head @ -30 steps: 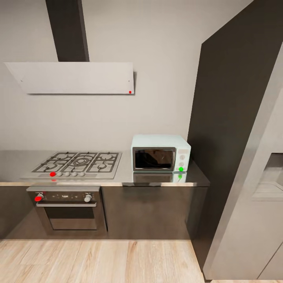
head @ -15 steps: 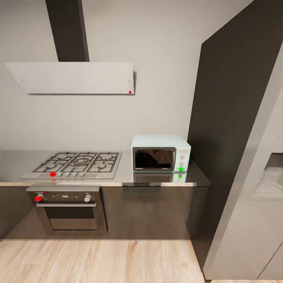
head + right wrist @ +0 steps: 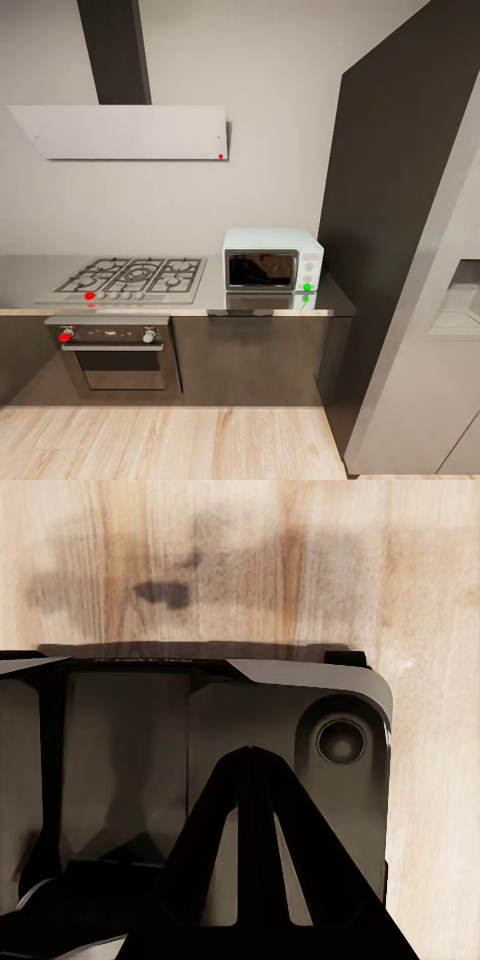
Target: In the kitchen, take the popcorn bag from the countertop, put it into the microwave, and heat it until the popcorn is cooked so the cooked popcorn ends up inside the bag.
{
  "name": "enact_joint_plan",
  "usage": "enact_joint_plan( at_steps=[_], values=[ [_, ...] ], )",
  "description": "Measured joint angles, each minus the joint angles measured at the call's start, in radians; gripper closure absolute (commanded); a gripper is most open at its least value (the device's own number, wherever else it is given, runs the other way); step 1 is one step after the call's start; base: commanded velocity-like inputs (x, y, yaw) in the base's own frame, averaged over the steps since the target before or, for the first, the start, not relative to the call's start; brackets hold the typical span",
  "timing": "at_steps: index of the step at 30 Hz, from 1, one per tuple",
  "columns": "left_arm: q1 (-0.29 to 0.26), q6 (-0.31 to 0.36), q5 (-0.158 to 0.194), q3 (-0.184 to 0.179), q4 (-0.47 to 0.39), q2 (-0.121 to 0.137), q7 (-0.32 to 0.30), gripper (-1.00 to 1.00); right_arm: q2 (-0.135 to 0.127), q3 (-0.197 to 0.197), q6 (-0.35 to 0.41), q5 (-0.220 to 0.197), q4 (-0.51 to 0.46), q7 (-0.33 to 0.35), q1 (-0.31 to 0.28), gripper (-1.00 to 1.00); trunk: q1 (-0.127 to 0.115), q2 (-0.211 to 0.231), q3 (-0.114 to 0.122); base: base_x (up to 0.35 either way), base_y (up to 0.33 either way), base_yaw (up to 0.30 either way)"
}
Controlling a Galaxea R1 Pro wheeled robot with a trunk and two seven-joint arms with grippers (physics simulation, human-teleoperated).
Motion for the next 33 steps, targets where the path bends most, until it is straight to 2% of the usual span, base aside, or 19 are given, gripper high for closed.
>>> enact_joint_plan(
  at_steps=[33],
  values=[
    [0.000,0.000,0.000,0.000,0.000,0.000,0.000,-1.00,0.000,0.000,0.000,0.000,0.000,0.000,0.000,1.00,0.000,0.000,0.000,0.000,0.000,0.000]
  ],
)
